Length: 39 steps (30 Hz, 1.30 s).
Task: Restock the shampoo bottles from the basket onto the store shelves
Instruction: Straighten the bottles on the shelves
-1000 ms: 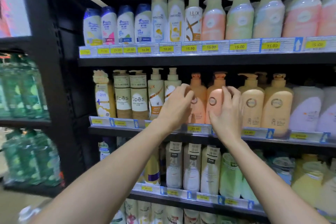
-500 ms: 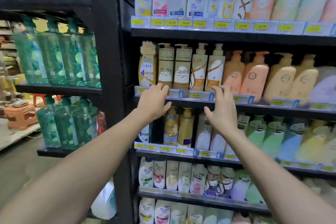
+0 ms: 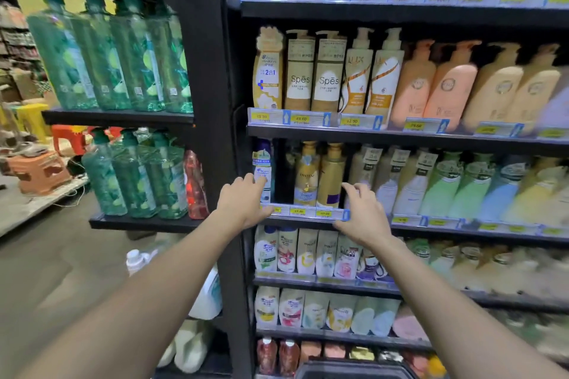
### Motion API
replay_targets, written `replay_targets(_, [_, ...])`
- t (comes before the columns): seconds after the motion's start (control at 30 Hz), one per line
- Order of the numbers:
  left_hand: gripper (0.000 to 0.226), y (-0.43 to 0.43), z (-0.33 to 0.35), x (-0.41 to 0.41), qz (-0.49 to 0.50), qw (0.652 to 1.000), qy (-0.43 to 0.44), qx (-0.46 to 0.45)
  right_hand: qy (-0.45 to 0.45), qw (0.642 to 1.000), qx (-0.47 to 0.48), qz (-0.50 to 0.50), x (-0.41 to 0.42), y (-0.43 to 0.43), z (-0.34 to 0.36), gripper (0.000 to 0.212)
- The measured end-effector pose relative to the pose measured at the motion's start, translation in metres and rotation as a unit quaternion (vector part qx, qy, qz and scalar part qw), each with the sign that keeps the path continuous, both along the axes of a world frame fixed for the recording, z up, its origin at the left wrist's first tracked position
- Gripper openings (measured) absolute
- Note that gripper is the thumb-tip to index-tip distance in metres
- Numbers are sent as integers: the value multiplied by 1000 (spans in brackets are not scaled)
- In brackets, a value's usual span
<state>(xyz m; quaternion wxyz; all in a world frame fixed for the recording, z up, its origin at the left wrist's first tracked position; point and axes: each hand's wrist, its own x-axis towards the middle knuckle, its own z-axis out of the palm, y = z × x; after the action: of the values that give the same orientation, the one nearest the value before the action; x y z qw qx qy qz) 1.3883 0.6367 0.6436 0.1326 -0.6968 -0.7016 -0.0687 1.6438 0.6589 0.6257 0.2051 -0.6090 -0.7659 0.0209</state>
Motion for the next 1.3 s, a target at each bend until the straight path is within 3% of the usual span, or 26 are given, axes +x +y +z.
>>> replay_targets(0.3, [78,-8,-19,18,4,1000,10,-17,-6,1000,-4,11,17,-12,-14,83])
replay_targets(0.63, [65,-14,-45,59,12,998,-5,-61,-19,1000,-24,3,66,-7,-28,83])
replay_targets(0.9, [73,-12,-130,52,43,991,-1,-125,-33,995,-78,54,47,-9,-118,81])
replay_targets(1.07, [71,27,-172,33,-13,991,31,-126,-43,986,-136,88,-3,14,-181,77])
replay_targets(1.3, [82,70,-252,4,-50,996,-43,-61,-42,993,-62,93,-61,66,-237,79])
